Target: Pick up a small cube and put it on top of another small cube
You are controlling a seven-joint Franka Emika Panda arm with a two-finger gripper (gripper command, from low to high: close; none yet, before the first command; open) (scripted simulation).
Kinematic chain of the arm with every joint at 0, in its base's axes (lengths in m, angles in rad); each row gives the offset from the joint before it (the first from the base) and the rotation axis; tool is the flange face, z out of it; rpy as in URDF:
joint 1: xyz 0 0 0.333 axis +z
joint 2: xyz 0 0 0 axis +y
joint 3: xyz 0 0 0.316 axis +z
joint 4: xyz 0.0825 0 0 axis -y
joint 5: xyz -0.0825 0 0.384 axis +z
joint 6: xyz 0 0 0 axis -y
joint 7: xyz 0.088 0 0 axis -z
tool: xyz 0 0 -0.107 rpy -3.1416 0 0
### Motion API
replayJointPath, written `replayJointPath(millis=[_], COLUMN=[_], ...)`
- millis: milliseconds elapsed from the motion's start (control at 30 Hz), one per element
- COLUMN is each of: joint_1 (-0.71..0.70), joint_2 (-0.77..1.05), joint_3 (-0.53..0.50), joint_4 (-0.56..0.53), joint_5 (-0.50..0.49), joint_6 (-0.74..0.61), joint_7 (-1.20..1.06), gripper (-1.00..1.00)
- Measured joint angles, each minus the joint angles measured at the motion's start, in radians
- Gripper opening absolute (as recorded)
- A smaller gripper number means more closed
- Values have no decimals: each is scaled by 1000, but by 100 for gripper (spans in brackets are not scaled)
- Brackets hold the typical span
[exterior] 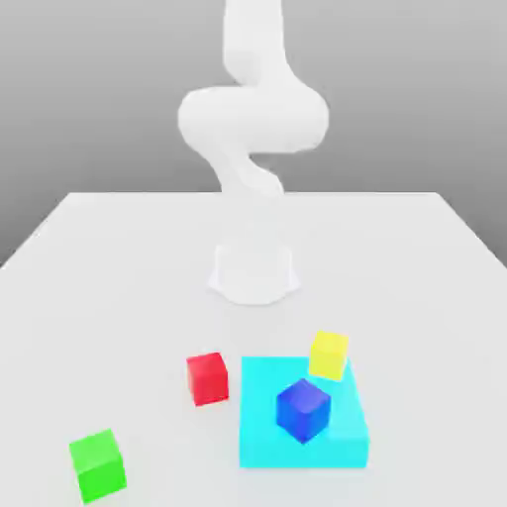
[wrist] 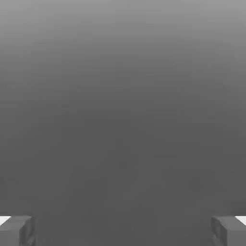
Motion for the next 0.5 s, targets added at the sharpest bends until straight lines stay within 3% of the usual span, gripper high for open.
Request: replayJointPath(millis=[500], joint_1=[-240], joint_2=[457], joint_3=[113], joint_4=[-467], joint_5=[69], joint_6=[396], joint_7=[626], gripper=[0])
